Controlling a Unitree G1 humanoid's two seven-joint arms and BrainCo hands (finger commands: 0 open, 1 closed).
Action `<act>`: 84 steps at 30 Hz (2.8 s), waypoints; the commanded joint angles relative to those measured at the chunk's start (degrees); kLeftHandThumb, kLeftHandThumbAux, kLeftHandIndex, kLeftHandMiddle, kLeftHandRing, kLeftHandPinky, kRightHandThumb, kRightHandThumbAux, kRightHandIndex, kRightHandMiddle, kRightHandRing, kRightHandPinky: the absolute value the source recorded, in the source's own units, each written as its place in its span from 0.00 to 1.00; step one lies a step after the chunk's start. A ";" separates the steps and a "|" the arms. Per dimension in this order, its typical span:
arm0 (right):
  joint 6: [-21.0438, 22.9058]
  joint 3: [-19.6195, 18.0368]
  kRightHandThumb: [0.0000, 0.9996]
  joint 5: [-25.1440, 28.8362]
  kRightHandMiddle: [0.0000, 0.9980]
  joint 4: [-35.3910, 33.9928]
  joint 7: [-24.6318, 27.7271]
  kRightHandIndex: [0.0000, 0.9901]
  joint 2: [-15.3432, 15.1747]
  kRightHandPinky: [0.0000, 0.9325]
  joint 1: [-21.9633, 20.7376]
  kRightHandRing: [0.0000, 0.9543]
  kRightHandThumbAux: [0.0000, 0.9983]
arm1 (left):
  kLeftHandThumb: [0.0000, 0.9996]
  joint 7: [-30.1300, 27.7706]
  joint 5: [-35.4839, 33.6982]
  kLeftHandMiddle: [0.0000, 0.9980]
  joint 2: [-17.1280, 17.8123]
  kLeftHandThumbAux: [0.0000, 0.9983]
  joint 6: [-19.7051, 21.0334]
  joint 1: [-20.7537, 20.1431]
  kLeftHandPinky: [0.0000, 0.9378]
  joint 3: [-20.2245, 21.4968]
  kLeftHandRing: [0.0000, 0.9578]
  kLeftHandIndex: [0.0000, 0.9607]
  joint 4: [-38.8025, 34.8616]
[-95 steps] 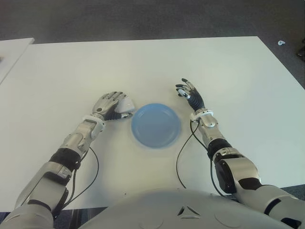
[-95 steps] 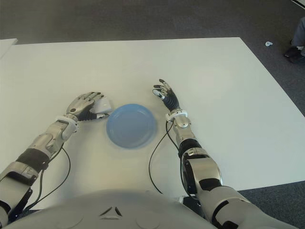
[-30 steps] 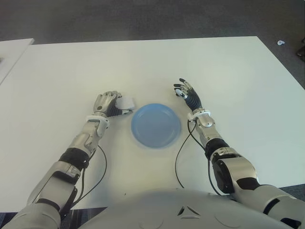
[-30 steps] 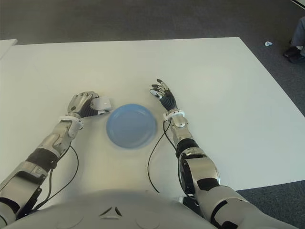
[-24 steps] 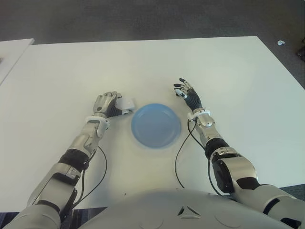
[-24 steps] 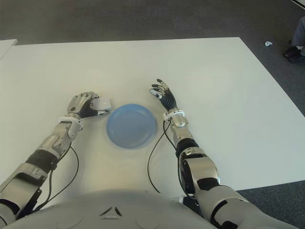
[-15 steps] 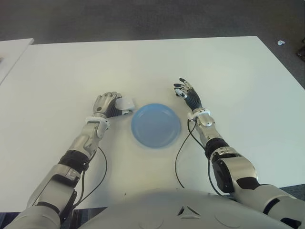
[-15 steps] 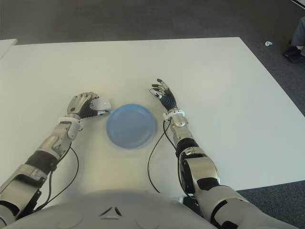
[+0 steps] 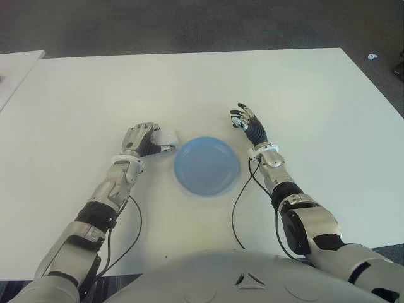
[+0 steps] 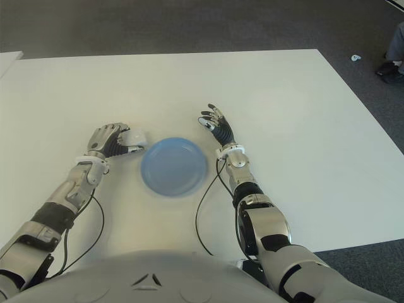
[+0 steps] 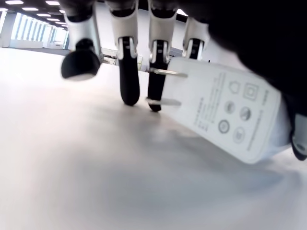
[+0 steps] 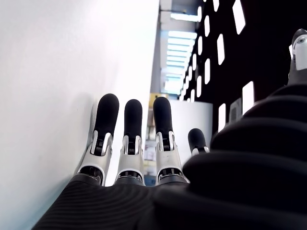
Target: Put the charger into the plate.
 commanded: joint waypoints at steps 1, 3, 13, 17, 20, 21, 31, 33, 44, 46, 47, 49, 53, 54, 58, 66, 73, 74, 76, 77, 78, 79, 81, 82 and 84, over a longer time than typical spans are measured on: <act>5.26 0.28 0.00 -0.62 0.24 3.80 0.41 0.05 0.49 0.12 3.55 0.22 0.47 | 0.74 -0.88 -1.79 0.84 0.00 0.70 -0.66 1.08 0.89 1.79 0.86 0.46 -2.47; 5.24 0.27 0.00 -0.63 0.24 3.92 0.45 0.05 0.49 0.12 3.49 0.22 0.47 | 0.74 -0.72 -1.89 0.84 -0.04 0.70 -0.75 1.16 0.89 2.21 0.86 0.46 -3.05; 5.21 0.30 0.00 -0.71 0.24 4.45 0.64 0.04 0.48 0.12 3.12 0.22 0.45 | 0.74 -5.40 -2.31 0.84 -1.33 0.70 4.29 4.22 0.90 5.13 0.87 0.46 -17.51; 5.15 0.32 0.00 -0.74 0.24 4.54 0.58 0.04 0.49 0.11 3.06 0.22 0.44 | 0.74 -6.47 -2.27 0.84 -1.74 0.70 5.15 5.43 0.89 5.38 0.86 0.46 -20.02; 5.08 0.34 0.00 -0.77 0.24 4.59 0.55 0.04 0.48 0.11 3.06 0.22 0.44 | 0.73 -7.04 -2.06 0.84 -2.05 0.70 5.41 6.51 0.89 5.53 0.86 0.46 -21.96; 5.12 0.33 0.00 -0.77 0.24 4.66 0.54 0.04 0.48 0.11 2.98 0.22 0.44 | 0.73 -7.15 -2.09 0.84 -2.14 0.70 5.28 6.69 0.89 5.59 0.86 0.46 -22.34; 5.27 0.34 0.00 -0.82 0.23 5.17 0.48 0.03 0.55 0.11 2.56 0.21 0.42 | 0.74 -8.30 -2.15 0.85 -3.89 0.70 4.98 9.13 0.92 5.14 0.88 0.46 -28.22; 5.29 0.35 0.00 -0.83 0.23 5.24 0.48 0.03 0.57 0.11 2.47 0.21 0.42 | 0.74 -8.75 -1.48 0.85 -4.79 0.70 5.54 10.36 0.92 4.23 0.88 0.46 -30.82; 5.16 0.34 0.00 -0.82 0.24 5.44 0.39 0.03 0.79 0.11 2.25 0.21 0.42 | 0.74 -9.74 -0.67 0.87 -6.04 0.70 1.92 12.30 0.93 1.27 0.90 0.46 -31.92; 5.15 0.34 0.00 -0.82 0.24 5.44 0.32 0.03 0.86 0.10 2.22 0.21 0.42 | 0.74 -9.45 -0.04 0.87 -5.89 0.70 0.87 12.23 0.92 0.47 0.90 0.46 -31.31; 5.13 0.34 0.00 -0.83 0.24 5.45 0.28 0.03 0.90 0.11 2.21 0.21 0.42 | 0.74 -9.31 0.25 0.87 -5.75 0.70 0.35 12.21 0.92 0.09 0.90 0.46 -31.03; 5.01 0.26 0.00 -0.71 0.24 5.40 0.33 0.03 0.99 0.11 2.24 0.21 0.42 | 0.74 -9.09 0.98 0.86 -5.49 0.70 -0.84 12.30 0.92 -0.79 0.90 0.46 -30.49; 4.89 -0.01 0.00 -0.36 0.24 5.22 0.48 0.03 1.24 0.11 2.30 0.22 0.42 | 0.74 -9.48 1.91 0.86 -5.34 0.70 -1.89 12.60 0.91 -1.58 0.90 0.46 -30.28; 4.90 -0.08 0.00 -0.28 0.24 5.19 0.48 0.03 1.30 0.11 2.31 0.22 0.42 | 0.74 -9.64 2.16 0.86 -5.38 0.70 -1.86 12.67 0.91 -1.80 0.90 0.46 -30.29; 4.97 -0.30 0.00 -0.11 0.24 5.08 0.48 0.03 1.51 0.12 2.30 0.22 0.42 | 0.74 -10.29 3.01 0.86 -5.65 0.70 -1.57 12.86 0.90 -2.32 0.89 0.46 -30.39; 5.15 -0.73 0.00 -0.01 0.25 4.99 0.54 0.03 1.86 0.12 2.23 0.23 0.42 | 0.74 -10.92 4.16 0.86 -6.21 0.70 -1.46 12.59 0.91 -3.34 0.89 0.46 -30.00; 5.12 -0.78 0.00 -0.09 0.25 4.80 0.49 0.03 2.11 0.12 2.25 0.23 0.43 | 0.74 -9.92 4.30 0.85 -6.38 0.70 -3.67 11.56 0.89 -4.07 0.89 0.46 -27.24; 5.14 -0.76 0.00 -0.12 0.25 4.77 0.47 0.03 2.13 0.12 2.26 0.23 0.43 | 0.74 -9.52 4.52 0.85 -6.50 0.70 -4.10 11.22 0.88 -4.25 0.89 0.46 -26.44; 5.14 -0.75 0.00 -0.14 0.25 4.73 0.44 0.04 2.16 0.12 2.28 0.23 0.43 | 0.74 -9.08 4.83 0.85 -6.56 0.70 -4.66 11.00 0.87 -4.26 0.88 0.46 -25.83; 5.14 -0.74 0.00 -0.15 0.25 4.71 0.42 0.04 2.19 0.12 2.29 0.23 0.43 | 0.74 -8.98 4.95 0.85 -6.53 0.70 -4.87 11.04 0.87 -4.13 0.88 0.46 -25.82; 5.12 -0.74 0.00 -0.16 0.25 4.69 0.42 0.04 2.20 0.12 2.30 0.23 0.43 | 0.74 -8.66 5.16 0.85 -6.59 0.70 -5.12 10.93 0.87 -4.03 0.88 0.46 -25.58; 5.12 -0.75 0.00 -0.17 0.25 4.67 0.41 0.04 2.20 0.12 2.31 0.23 0.44 | 0.74 -8.42 5.32 0.84 -6.66 0.70 -5.31 10.83 0.86 -3.97 0.88 0.46 -25.35; 5.11 -0.75 0.00 -0.19 0.25 4.64 0.42 0.04 2.20 0.12 2.32 0.23 0.44 | 0.74 -7.87 5.56 0.84 -6.89 0.70 -5.65 10.52 0.85 -3.92 0.87 0.46 -24.72; 5.10 -0.73 0.00 -0.21 0.25 4.62 0.41 0.04 2.22 0.12 2.32 0.23 0.44 | 0.74 -7.46 5.61 0.84 -6.98 0.70 -5.88 10.33 0.85 -3.83 0.87 0.46 -24.31; 5.11 -0.72 0.00 -0.23 0.25 4.60 0.42 0.04 2.24 0.12 2.31 0.23 0.44 | 0.74 -6.66 5.69 0.81 -7.07 0.69 -6.42 9.95 0.80 -3.69 0.83 0.46 -23.47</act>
